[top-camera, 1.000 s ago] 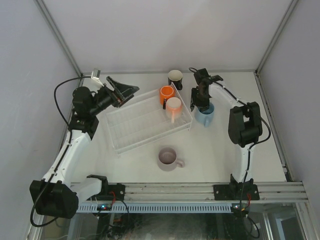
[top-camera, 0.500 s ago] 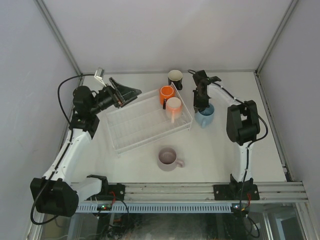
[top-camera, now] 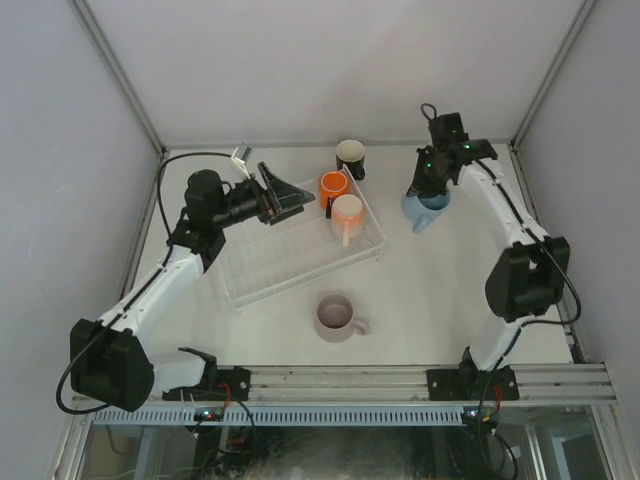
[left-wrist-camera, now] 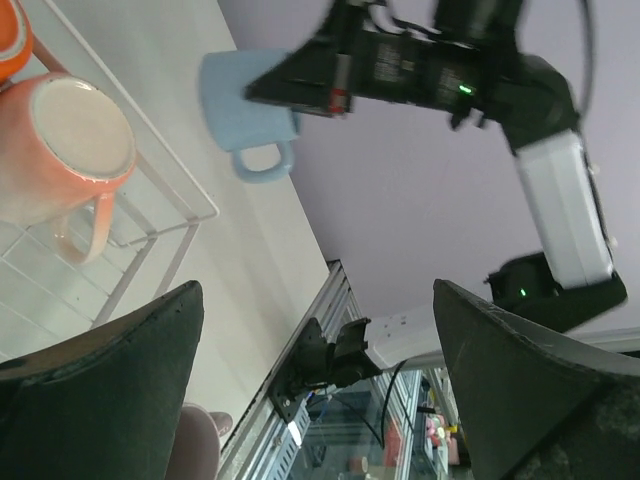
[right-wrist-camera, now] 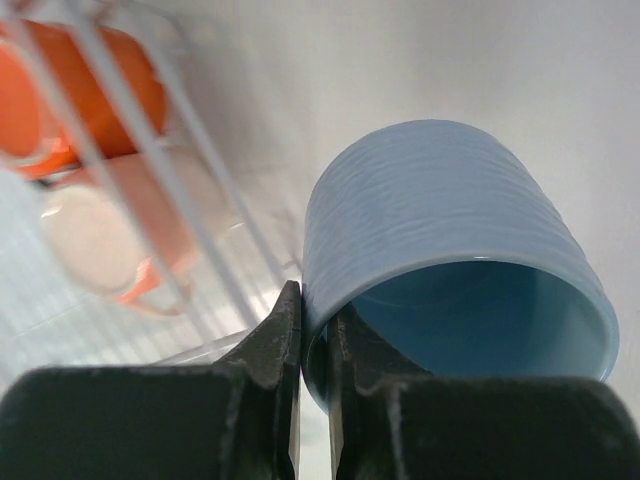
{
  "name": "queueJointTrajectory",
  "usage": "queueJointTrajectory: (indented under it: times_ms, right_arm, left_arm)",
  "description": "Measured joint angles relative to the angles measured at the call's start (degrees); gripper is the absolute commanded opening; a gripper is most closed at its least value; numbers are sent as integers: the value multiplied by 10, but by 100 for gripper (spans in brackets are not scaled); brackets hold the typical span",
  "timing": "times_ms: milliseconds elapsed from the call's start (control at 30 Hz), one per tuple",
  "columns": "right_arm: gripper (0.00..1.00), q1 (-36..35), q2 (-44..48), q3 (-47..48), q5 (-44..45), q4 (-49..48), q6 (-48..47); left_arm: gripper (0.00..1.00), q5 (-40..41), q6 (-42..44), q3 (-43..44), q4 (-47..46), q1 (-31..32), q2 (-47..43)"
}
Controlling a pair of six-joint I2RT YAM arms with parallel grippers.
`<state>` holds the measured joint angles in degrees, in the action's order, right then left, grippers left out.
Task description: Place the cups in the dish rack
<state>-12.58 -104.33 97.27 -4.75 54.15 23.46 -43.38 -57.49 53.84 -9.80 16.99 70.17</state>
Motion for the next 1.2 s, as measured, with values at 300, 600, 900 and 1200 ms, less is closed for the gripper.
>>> queueJointTrajectory:
  times_ms: [300, 600, 900, 1200]
  right_arm:
    - [0, 22, 211, -36, -129, -107, 106]
    - [0, 15, 319, -239, -242, -423, 330]
    - [0, -45, 316, -293, -243, -613, 381]
    - [0, -102, 299, -304, -233, -772, 405]
  left_arm:
    - [97, 42, -40, 12, -57, 33, 51]
    - [95, 45, -50, 78, -106, 74, 108]
    - [95, 59, -80, 85, -134, 85, 116]
    - [94, 68, -110, 85, -170, 86, 120]
